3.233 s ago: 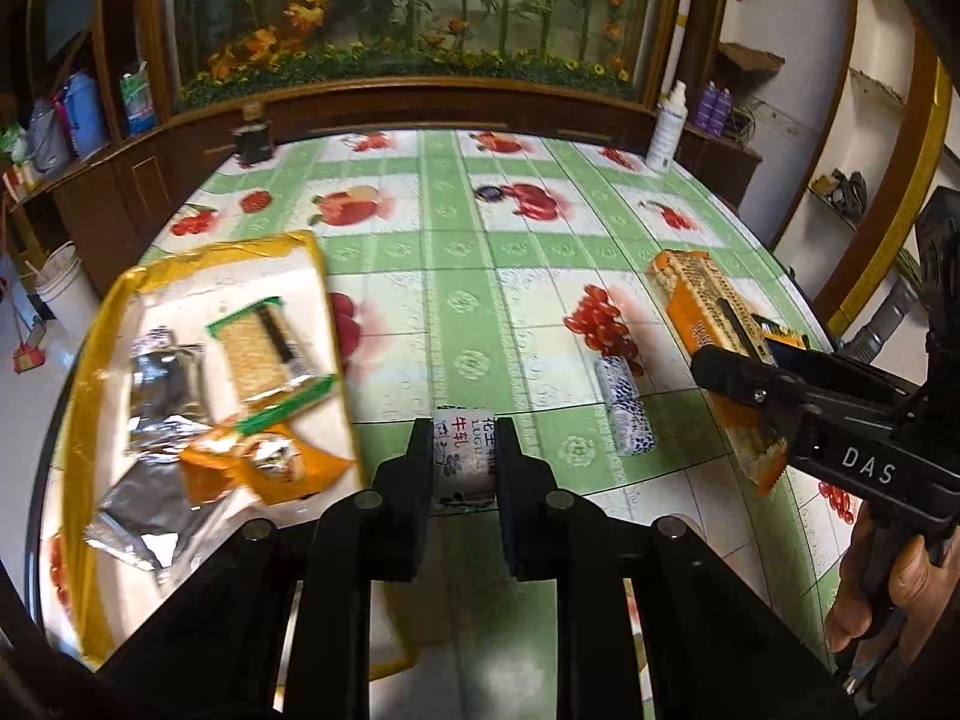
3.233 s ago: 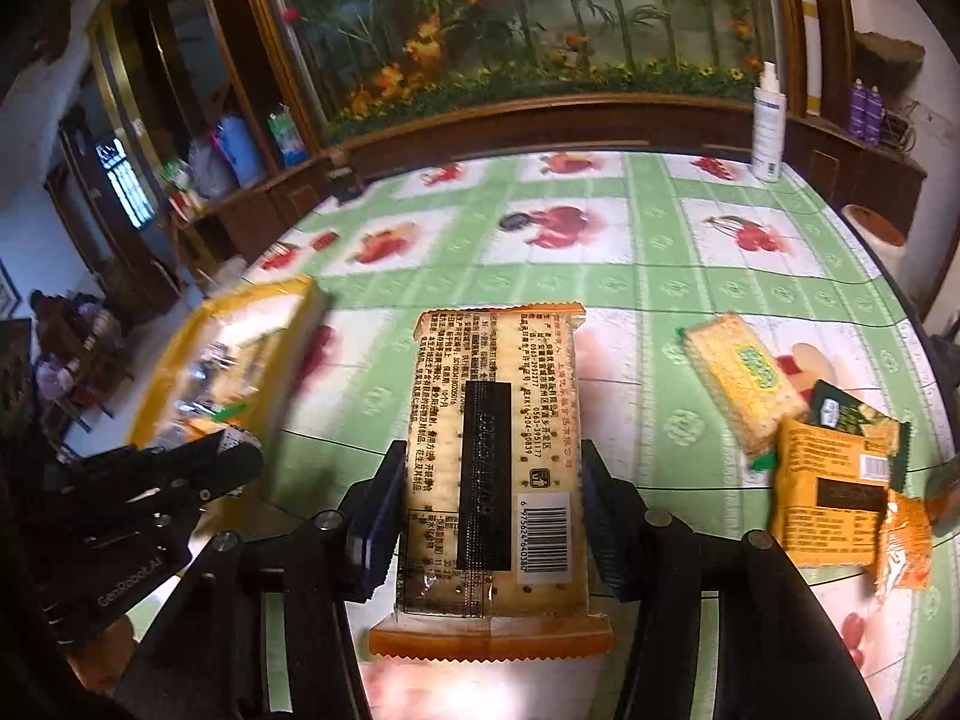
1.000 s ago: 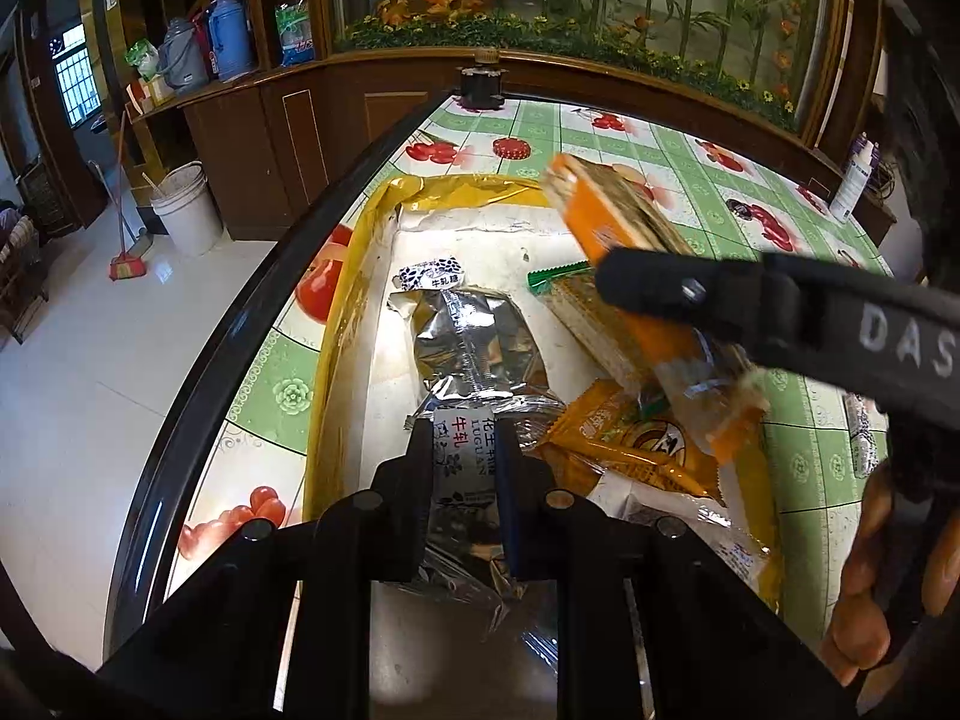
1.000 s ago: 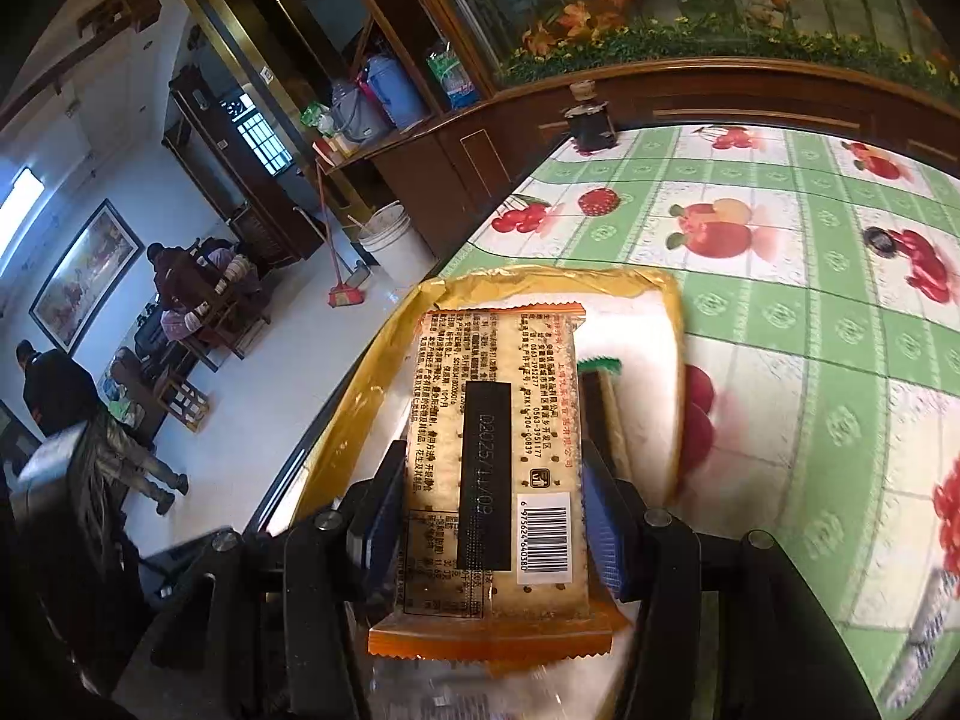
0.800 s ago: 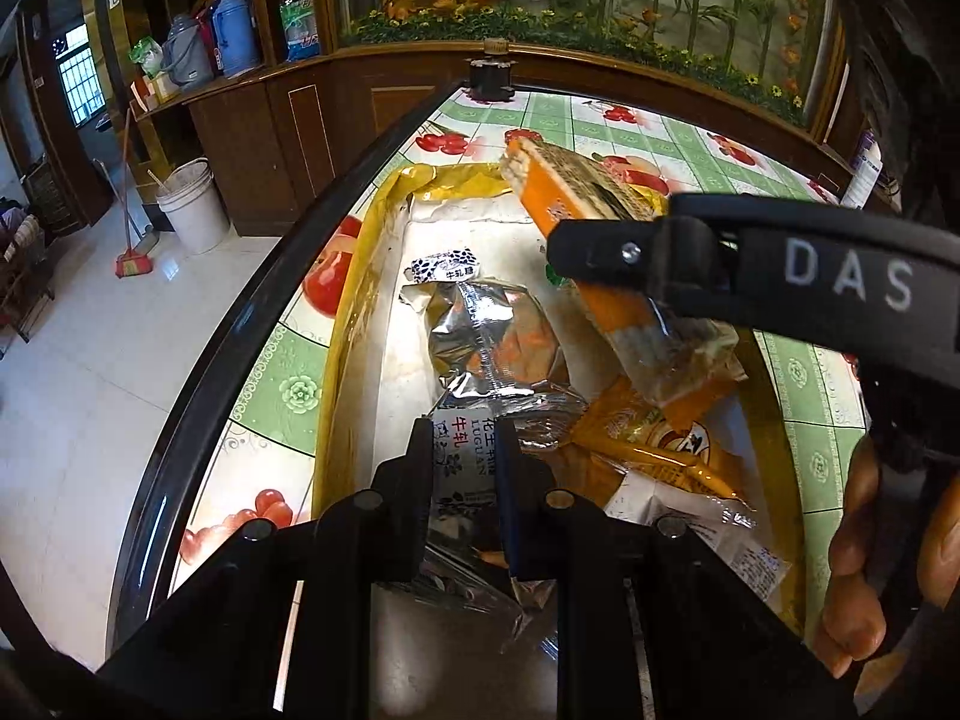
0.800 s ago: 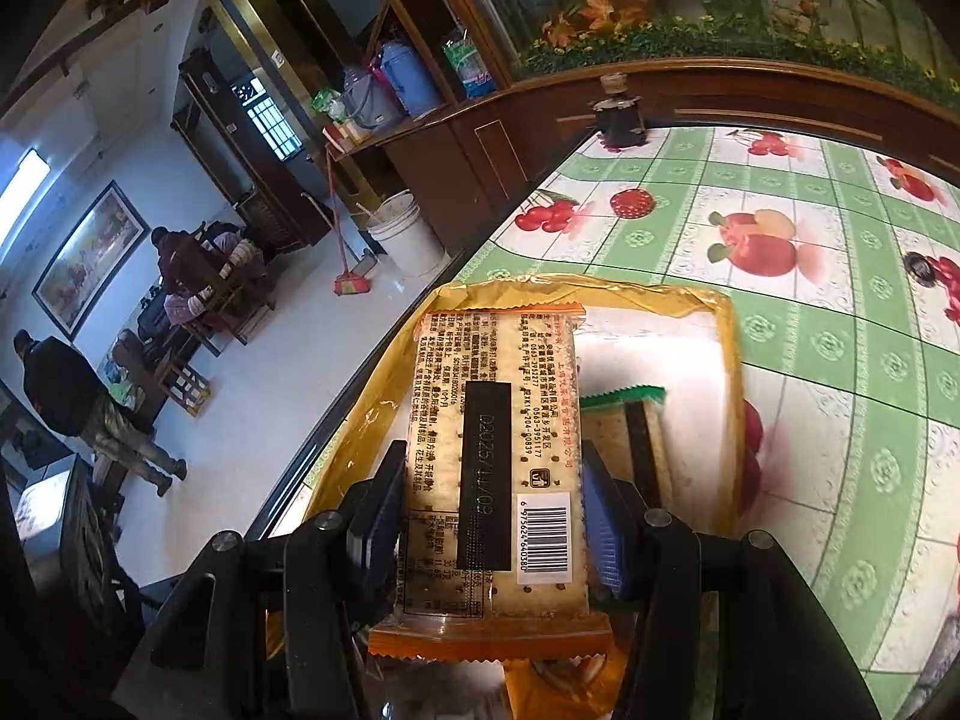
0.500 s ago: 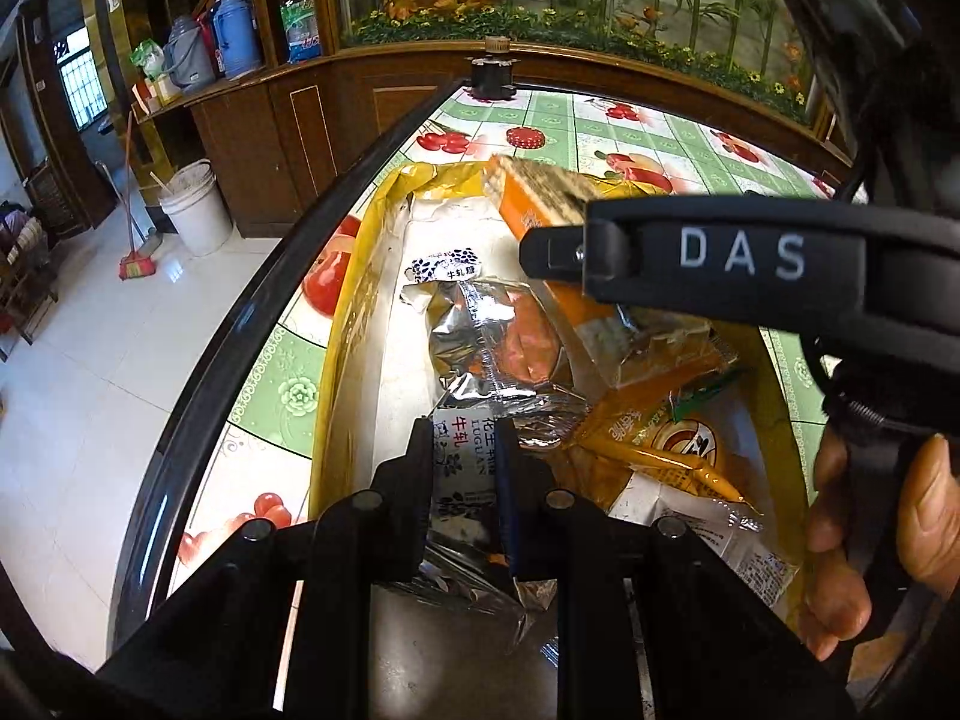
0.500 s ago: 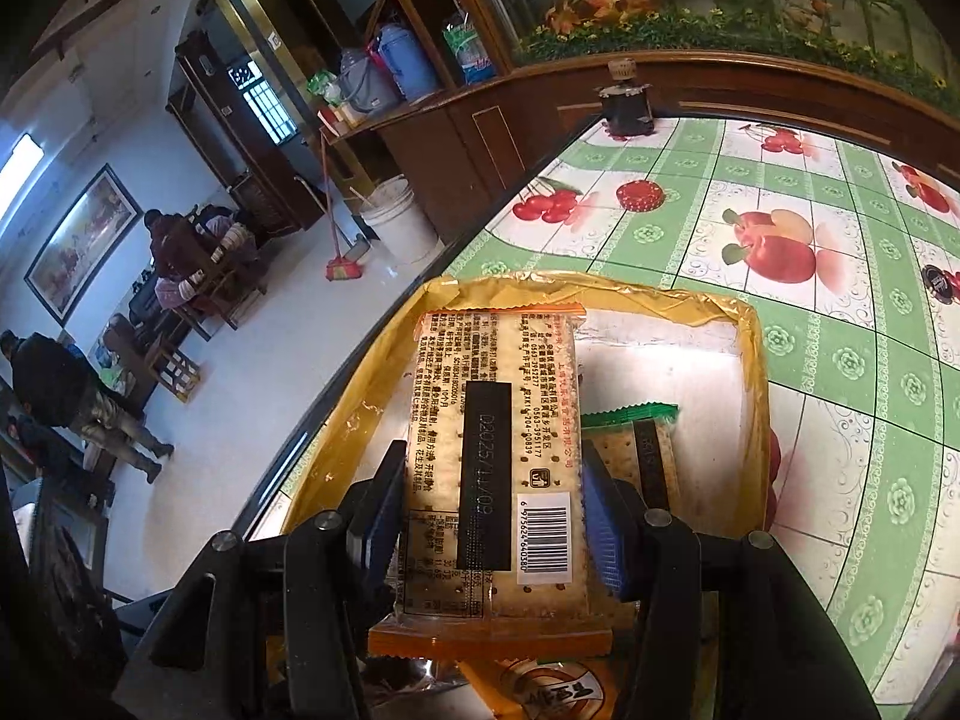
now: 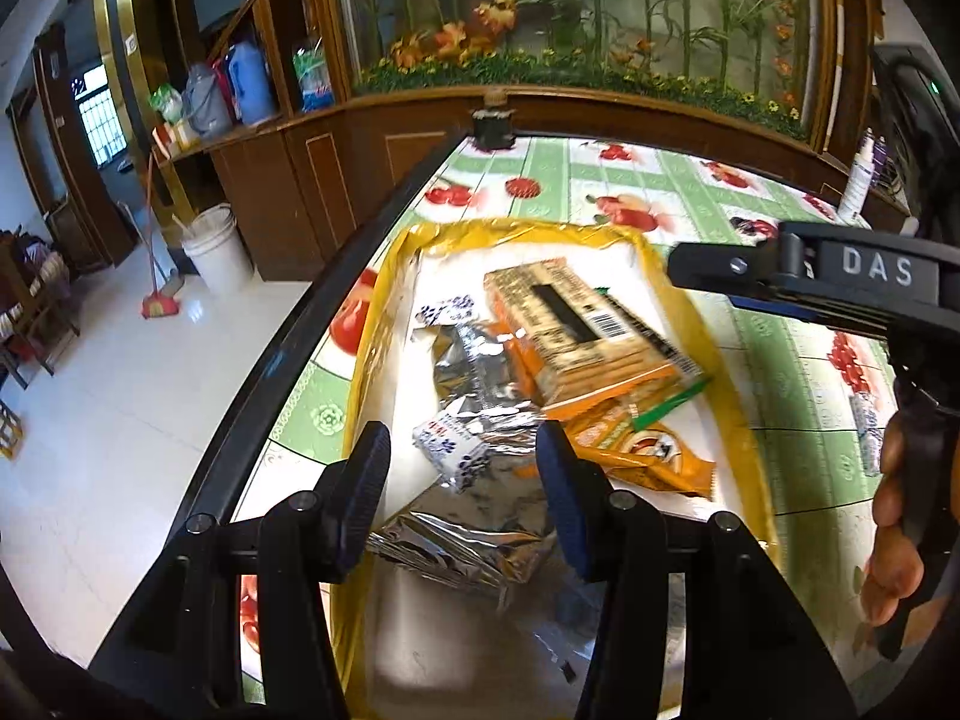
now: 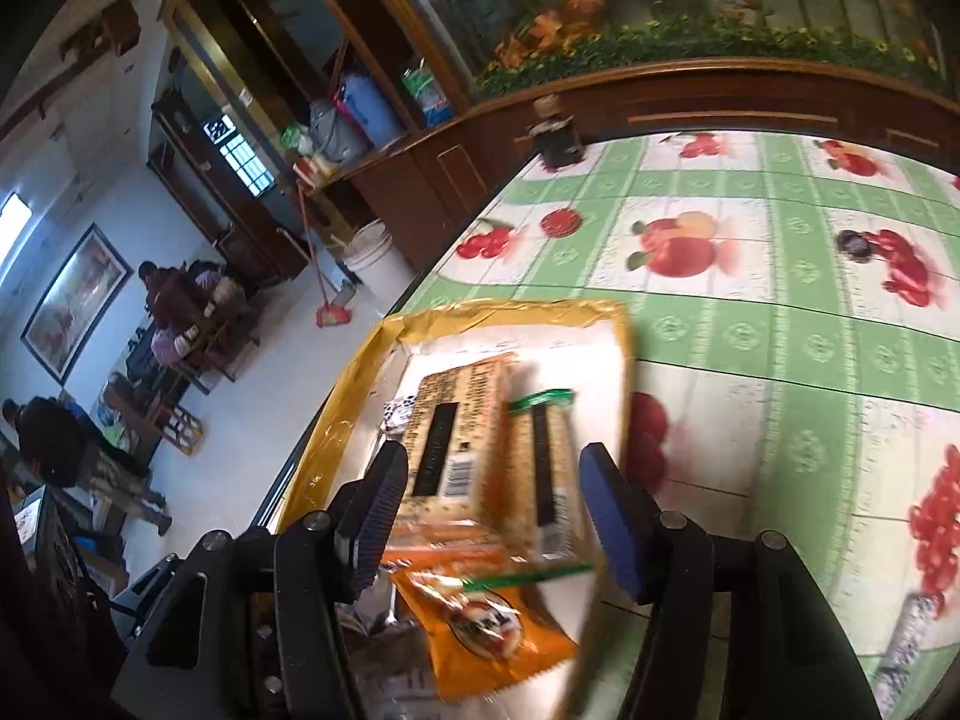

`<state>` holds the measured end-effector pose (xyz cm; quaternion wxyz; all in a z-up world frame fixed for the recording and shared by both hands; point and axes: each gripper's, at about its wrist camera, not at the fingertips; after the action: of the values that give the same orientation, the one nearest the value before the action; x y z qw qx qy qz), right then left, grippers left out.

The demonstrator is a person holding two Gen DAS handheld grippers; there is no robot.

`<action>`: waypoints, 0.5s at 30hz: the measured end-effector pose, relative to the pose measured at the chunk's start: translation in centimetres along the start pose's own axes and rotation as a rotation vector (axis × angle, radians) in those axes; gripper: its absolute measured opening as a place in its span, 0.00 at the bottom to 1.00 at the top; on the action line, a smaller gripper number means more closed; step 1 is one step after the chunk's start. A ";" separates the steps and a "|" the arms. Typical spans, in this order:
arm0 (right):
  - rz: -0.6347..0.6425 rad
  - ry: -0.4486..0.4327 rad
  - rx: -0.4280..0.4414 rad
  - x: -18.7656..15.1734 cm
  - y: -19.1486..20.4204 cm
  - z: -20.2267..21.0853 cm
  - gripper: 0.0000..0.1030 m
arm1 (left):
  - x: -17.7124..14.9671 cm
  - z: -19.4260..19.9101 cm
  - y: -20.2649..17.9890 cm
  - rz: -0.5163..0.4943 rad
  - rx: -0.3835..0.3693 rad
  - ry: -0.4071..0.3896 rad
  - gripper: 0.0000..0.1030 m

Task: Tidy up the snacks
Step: 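Open both tools to drop the candy and biscuit pack into the tray, then withdraw both tools from the tray toward the remaining snacks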

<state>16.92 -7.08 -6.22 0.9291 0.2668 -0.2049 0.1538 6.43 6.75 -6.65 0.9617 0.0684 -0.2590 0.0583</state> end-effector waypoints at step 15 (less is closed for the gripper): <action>-0.082 -0.062 -0.053 -6.1 -5.0 6.8 0.63 | -0.7 3.4 -2.6 -0.040 -0.016 -0.060 0.50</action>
<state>11.54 -15.98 -5.93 0.9346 0.2548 -0.2265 0.1017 4.49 3.59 -4.36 0.9550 0.0676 -0.2866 0.0351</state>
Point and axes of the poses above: each gripper's, at about its wrist camera, not at the fingertips, and z roughly against the way its jaws point, y to its left, x to its top, and after that the axes turned 14 degrees about y, right-handed
